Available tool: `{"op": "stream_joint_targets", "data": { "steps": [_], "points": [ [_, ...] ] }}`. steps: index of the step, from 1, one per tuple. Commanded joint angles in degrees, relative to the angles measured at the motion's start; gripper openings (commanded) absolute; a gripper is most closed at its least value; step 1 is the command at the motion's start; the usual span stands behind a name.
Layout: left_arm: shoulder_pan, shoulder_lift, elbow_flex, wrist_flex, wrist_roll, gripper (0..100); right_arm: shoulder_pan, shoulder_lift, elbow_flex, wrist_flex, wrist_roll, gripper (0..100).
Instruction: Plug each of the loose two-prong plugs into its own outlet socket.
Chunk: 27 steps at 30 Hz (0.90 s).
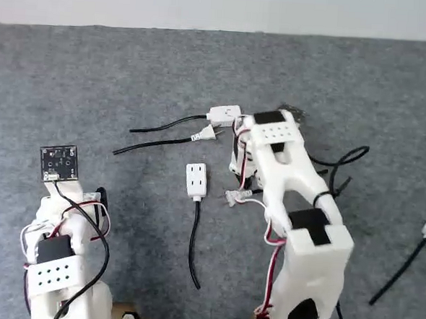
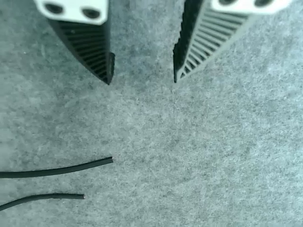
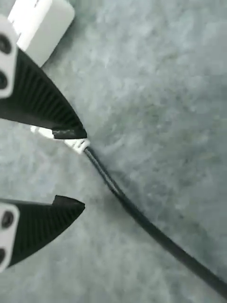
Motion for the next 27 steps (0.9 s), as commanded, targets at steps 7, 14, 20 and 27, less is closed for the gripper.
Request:
{"op": "stream_joint_targets", "data": {
  "steps": [7,14,20,27],
  "points": [
    [0.4,-0.8,-0.1,0.4,-0.4,20,-0.1,-10.2,10.6,-14.5,-1.0,20.3],
    [0.4,-0.8,-0.1,0.4,-0.4,20,-0.5,-6.0,10.6,-17.7,-2.5,13.0],
    [0.4,-0.8,-0.1,0.4,-0.4,20,-2.8,-2.6,6.4,-12.2,-2.5,13.0],
    [0.4,-0.8,-0.1,0.4,-0.4,20,-2.9,-1.5,5.0,-11.4,-1.8,12.5]
  ]
}}
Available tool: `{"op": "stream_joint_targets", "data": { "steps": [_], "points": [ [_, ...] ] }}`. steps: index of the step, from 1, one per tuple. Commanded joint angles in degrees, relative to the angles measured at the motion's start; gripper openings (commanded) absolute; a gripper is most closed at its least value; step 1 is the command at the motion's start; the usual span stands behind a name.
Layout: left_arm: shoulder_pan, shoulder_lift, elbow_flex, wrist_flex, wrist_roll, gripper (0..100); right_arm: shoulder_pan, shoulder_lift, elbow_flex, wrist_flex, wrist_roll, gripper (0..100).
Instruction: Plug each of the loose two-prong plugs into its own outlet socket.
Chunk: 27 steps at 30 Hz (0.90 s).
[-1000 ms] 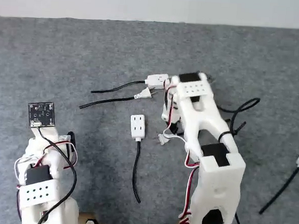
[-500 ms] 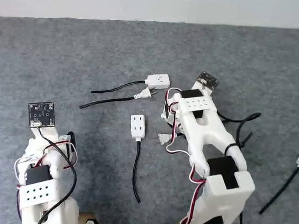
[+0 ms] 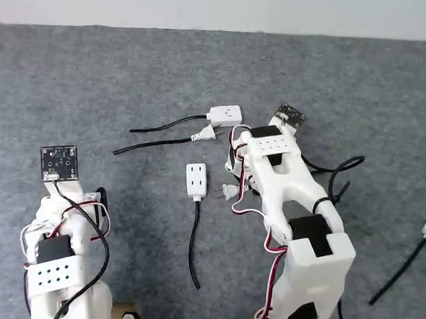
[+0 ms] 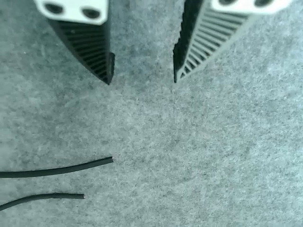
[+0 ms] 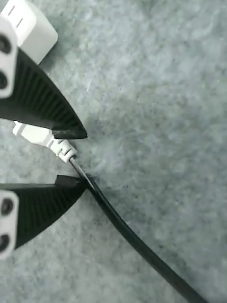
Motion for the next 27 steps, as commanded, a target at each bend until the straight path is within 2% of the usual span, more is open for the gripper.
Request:
{"op": "stream_joint_targets", "data": {
  "steps": [1,3,6,14,16,20,22,27],
  "points": [
    [0.4,-0.8,-0.1,0.4,-0.4,20,-1.2,0.1,-2.6,1.0,1.8,12.5],
    [0.4,-0.8,-0.1,0.4,-0.4,20,-1.1,0.1,-2.7,0.8,3.9,10.4],
    [0.4,-0.8,-0.1,0.4,-0.4,20,-0.7,0.2,-3.3,0.2,7.3,0.5],
    [0.4,-0.8,-0.1,0.4,-0.4,20,-0.7,0.2,-3.0,0.3,15.3,0.9],
    [0.4,-0.8,-0.1,0.4,-0.4,20,-1.0,0.1,-3.1,0.0,22.6,0.9],
    [0.4,-0.8,-0.1,0.4,-0.4,20,-0.9,-0.4,-5.1,0.3,46.9,0.9],
    [0.4,-0.8,-0.1,0.4,-0.4,20,-0.9,-0.4,-6.2,0.5,56.8,0.9],
    [0.4,-0.8,-0.1,0.4,-0.4,20,0.6,-0.4,-6.2,0.0,69.5,0.9]
  ]
}}
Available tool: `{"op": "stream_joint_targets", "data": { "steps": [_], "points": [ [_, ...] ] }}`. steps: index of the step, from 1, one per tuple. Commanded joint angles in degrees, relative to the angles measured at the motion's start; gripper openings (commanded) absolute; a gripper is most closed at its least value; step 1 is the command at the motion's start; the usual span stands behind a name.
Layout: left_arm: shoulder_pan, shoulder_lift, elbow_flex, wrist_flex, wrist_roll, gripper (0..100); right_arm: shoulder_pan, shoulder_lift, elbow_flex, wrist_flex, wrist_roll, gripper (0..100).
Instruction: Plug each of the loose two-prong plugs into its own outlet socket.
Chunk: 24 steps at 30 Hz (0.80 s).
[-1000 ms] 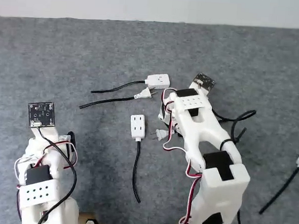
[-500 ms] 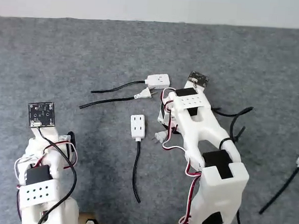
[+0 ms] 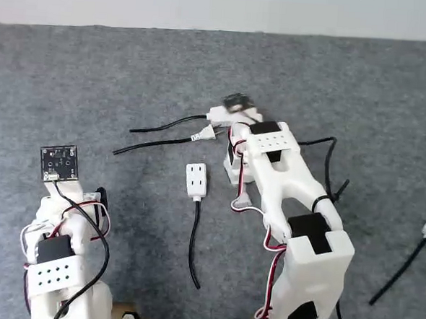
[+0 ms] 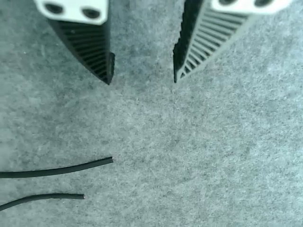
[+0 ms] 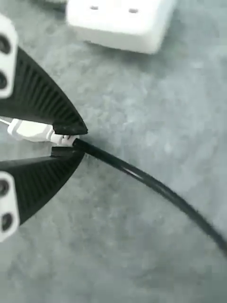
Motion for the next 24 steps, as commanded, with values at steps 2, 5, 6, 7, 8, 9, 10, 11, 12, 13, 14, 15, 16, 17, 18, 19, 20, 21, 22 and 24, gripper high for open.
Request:
{"op": "stream_joint_targets", "data": {
  "steps": [2,5,6,7,8,9,10,11,12,13,14,15,16,17,18,19,20,21,22,24],
  "points": [
    [0.4,-0.8,-0.1,0.4,-0.4,20,1.0,-0.9,-3.4,-0.5,8.4,1.4],
    [0.4,-0.8,-0.1,0.4,-0.4,20,1.1,-0.9,-3.9,1.0,4.7,9.5],
    [0.4,-0.8,-0.1,0.4,-0.4,20,0.9,-0.9,-4.3,1.6,3.7,14.1],
    [0.4,-0.8,-0.1,0.4,-0.4,20,0.8,-0.7,-4.7,2.3,3.1,18.4],
    [0.4,-0.8,-0.1,0.4,-0.4,20,0.8,-0.5,-5.0,2.6,3.0,22.2],
    [0.4,-0.8,-0.1,0.4,-0.4,20,0.9,-0.5,-5.1,2.7,2.9,25.4],
    [0.4,-0.8,-0.1,0.4,-0.4,20,1.0,-0.5,-5.1,2.7,2.9,27.2],
    [0.4,-0.8,-0.1,0.4,-0.5,20,1.1,-0.7,-5.2,2.6,2.9,27.9],
    [0.4,-0.8,-0.1,0.4,-0.5,20,1.1,-0.9,-5.2,2.5,2.8,27.4],
    [0.4,-0.8,-0.1,0.4,-0.8,20,1.1,-1.2,-5.6,2.8,2.5,26.3],
    [0.4,-0.8,-0.1,0.4,-1.4,20,0.8,-1.6,-6.2,3.4,2.2,24.7],
    [0.4,-0.8,-0.1,0.4,-1.8,20,0.7,-2.3,-6.8,4.9,1.1,22.5],
    [0.4,-0.8,-0.1,0.4,-2.0,20,0.6,-3.1,-7.4,6.5,-0.8,20.2],
    [0.4,-0.8,-0.1,0.4,-2.1,20,0.0,-4.2,-8.1,8.2,-2.9,18.2],
    [0.4,-0.8,-0.1,0.4,-2.1,20,-0.8,-5.4,-8.5,9.9,-4.7,16.4],
    [0.4,-0.8,-0.1,0.4,-2.1,20,-1.6,-6.7,-8.6,11.2,-6.1,14.7],
    [0.4,-0.8,-0.1,0.4,-2.1,20,-2.6,-8.1,-8.6,12.5,-6.7,13.0],
    [0.4,-0.8,-0.1,0.4,-2.4,20,-3.7,-9.4,-8.5,13.6,-7.0,10.8],
    [0.4,-0.8,-0.1,0.4,-2.4,20,-4.9,-10.4,-8.5,14.7,-7.1,8.0],
    [0.4,-0.8,-0.1,0.4,-2.4,20,-7.4,-12.0,-8.4,16.2,-7.1,1.3]
  ]
}}
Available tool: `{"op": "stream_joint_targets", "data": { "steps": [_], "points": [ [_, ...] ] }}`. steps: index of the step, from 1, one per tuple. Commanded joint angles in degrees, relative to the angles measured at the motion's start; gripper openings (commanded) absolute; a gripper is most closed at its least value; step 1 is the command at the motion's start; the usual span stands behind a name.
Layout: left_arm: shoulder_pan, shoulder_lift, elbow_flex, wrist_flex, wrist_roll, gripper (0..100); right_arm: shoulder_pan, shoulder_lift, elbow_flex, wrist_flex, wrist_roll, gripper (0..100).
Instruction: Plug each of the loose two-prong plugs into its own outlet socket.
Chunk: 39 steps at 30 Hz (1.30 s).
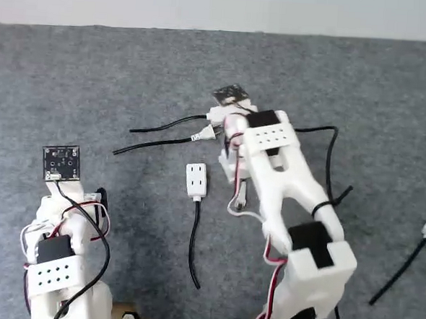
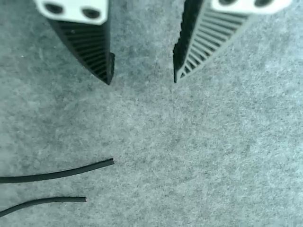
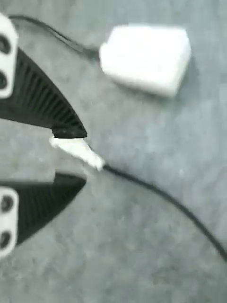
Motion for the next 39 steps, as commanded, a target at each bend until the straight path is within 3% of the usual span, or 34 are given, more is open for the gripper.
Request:
{"op": "stream_joint_targets", "data": {
  "steps": [1,6,20,32,39],
  "points": [
    [0.4,-0.8,-0.1,0.4,-0.4,20,-4.4,-5.7,-2.5,2.8,-0.7,0.5],
    [0.4,-0.8,0.0,0.4,-0.4,20,-7.5,-4.6,4.0,-2.7,-0.4,1.0],
    [0.4,-0.8,0.0,0.4,-0.4,20,6.5,3.6,6.8,-5.8,2.7,1.0],
    [0.4,-0.8,0.0,0.4,-0.4,20,5.2,-2.2,5.3,-5.7,-0.1,1.7],
    [0.4,-0.8,0.0,0.4,-0.4,20,6.5,-4.6,5.3,-6.4,-8.0,17.2]
  ]
}}
